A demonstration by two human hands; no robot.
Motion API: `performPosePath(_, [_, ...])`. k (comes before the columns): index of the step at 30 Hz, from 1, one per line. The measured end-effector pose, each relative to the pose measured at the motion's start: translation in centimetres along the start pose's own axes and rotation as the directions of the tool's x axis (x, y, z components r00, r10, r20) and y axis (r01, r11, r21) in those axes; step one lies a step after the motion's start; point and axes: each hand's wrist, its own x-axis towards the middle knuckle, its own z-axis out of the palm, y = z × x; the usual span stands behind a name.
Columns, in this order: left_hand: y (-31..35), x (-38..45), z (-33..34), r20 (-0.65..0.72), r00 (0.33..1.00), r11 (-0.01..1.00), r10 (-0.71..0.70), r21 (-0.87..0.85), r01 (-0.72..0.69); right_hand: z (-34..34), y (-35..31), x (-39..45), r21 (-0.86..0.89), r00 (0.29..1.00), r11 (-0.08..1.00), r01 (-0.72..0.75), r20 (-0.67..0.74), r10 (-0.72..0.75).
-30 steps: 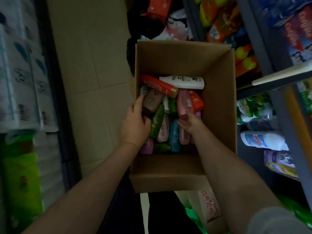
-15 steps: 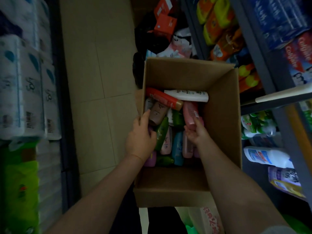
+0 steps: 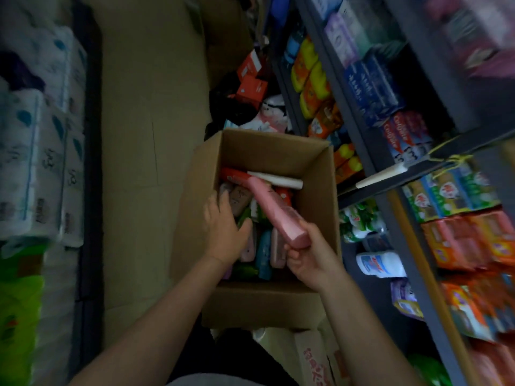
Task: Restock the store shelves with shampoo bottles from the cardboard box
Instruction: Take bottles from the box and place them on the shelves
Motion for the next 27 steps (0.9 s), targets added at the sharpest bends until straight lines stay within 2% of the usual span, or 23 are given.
performPosePath(1, [2.2,-1.1,-0.5,0.063,0.996,0.953,-0.055,-0.293,0.071,0.0,-0.5,-1.9,0.029,0.997,0.999,0.031,0.075,-0.033])
performPosePath(2, [4.7,-2.2,-1.2,0.178,0.98,0.804,-0.092,-0.567,0.179,-0.1,-1.2,-3.9,0.056,0.985,0.997,0.059,0.158,-0.067])
performPosePath(3, [7.4,-3.2,-2.1,0.329,0.943,0.619,-0.059,-0.729,0.293,-0.2,-1.8,-5.8,0.074,0.964,0.994,0.084,0.247,-0.1])
performPosePath(4, [9.9,-4.1,-2.9,0.441,0.896,0.478,0.049,-0.798,0.367,-0.4,-2.5,-7.8,0.1,0.93,0.99,0.099,0.345,-0.128])
performPosePath(5, [12.4,-4.9,-3.7,0.487,0.858,0.394,0.166,-0.83,0.395,-0.6,-2.9,-9.5,0.123,0.89,0.987,0.101,0.433,-0.144])
performPosePath(7, [17.3,-6.7,-4.5,0.48,0.815,0.317,0.324,-0.867,0.384,-1.5,-3.5,-12.1,0.149,0.829,0.985,0.085,0.537,-0.153])
performPosePath(9, [21.7,-8.4,-4.4,0.479,0.806,0.351,0.347,-0.863,0.362,-2.8,-3.8,-13.7,0.143,0.854,0.986,0.083,0.5,-0.145])
performPosePath(11, [25.1,-10.1,-3.5,0.451,0.835,0.462,0.315,-0.841,0.28,-4.4,-4.5,-15.4,0.063,0.889,0.988,0.143,0.43,-0.156])
performPosePath(12, [26.3,-10.7,-2.7,0.423,0.848,0.509,0.321,-0.832,0.222,-4.9,-4.9,-16.4,0.036,0.898,0.977,0.21,0.387,-0.207])
performPosePath(14, [27.9,-12.1,-0.9,0.387,0.843,0.605,0.374,-0.791,0.095,-6.6,-6.0,-18.3,0.099,0.9,0.928,0.359,0.228,-0.372])
performPosePath(16, [29.3,-13.8,0.9,0.381,0.825,0.687,0.417,-0.727,-0.011,-8.0,-6.8,-20.1,0.038,0.844,0.853,0.521,0.126,-0.521])
performPosePath(17, [30.0,-14.8,1.9,0.398,0.807,0.714,0.435,-0.699,-0.041,-8.6,-7.0,-21.4,-0.081,0.809,0.806,0.587,0.105,-0.579])
performPosePath(20, [31.7,-17.8,4.5,0.472,0.723,0.773,0.505,-0.62,-0.135,-10.7,-7.2,-24.5,-0.252,0.69,0.668,0.7,-0.004,-0.724])
performPosePath(22, [32.6,-19.4,5.8,0.521,0.645,0.776,0.559,-0.603,-0.186,-12.0,-7.2,-26.3,-0.243,0.596,0.587,0.772,-0.041,-0.802])
performPosePath(24, [33.5,-20.7,6.6,0.558,0.571,0.765,0.602,-0.607,-0.214,-13.4,-7.0,-27.5,-0.244,0.546,0.541,0.805,-0.054,-0.836])
performPosePath(27, [33.9,-22.2,7.9,0.558,0.47,0.722,0.684,-0.609,-0.329,-16.1,-7.0,-28.4,-0.442,0.435,0.447,0.778,-0.134,-0.89])
